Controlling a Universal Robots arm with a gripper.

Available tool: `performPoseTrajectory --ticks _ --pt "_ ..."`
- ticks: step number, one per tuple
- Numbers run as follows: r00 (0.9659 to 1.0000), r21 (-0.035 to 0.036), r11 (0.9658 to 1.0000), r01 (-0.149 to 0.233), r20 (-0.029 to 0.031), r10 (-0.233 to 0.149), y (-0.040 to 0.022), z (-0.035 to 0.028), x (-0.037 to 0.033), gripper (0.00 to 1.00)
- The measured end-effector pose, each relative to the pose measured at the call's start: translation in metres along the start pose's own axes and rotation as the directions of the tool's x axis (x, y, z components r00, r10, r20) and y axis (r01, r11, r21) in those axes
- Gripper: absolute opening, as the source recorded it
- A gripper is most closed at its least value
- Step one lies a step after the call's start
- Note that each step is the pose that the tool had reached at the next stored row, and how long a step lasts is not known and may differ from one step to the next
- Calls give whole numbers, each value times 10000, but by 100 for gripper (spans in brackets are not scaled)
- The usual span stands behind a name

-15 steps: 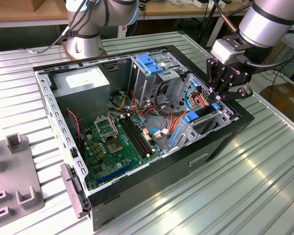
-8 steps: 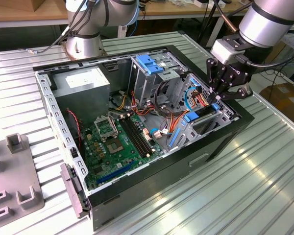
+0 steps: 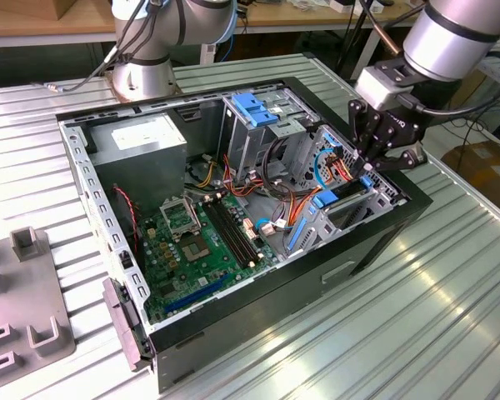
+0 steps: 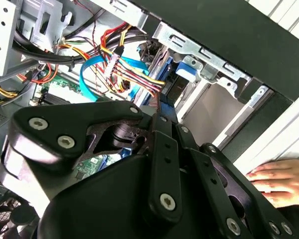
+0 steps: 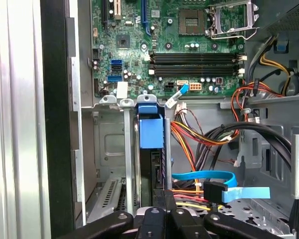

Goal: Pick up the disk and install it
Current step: 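Insert the second disk wire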

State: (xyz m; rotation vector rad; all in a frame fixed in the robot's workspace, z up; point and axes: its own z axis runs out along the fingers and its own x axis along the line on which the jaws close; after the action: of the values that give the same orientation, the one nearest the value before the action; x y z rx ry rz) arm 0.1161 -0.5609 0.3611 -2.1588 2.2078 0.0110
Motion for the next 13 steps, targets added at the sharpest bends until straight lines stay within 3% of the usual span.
performPoseTrajectory --ticks 4,6,9,13 --pt "10000 0 10000 0 1 0 -1 -116 -7 10" --pt "10000 0 10000 0 0 0 -4 -229 -22 10" --pt "10000 -47 10000 -1 -1 1 15 -239 -57 10" --pt "10000 -81 10000 -2 -2 2 63 -238 -189 10"
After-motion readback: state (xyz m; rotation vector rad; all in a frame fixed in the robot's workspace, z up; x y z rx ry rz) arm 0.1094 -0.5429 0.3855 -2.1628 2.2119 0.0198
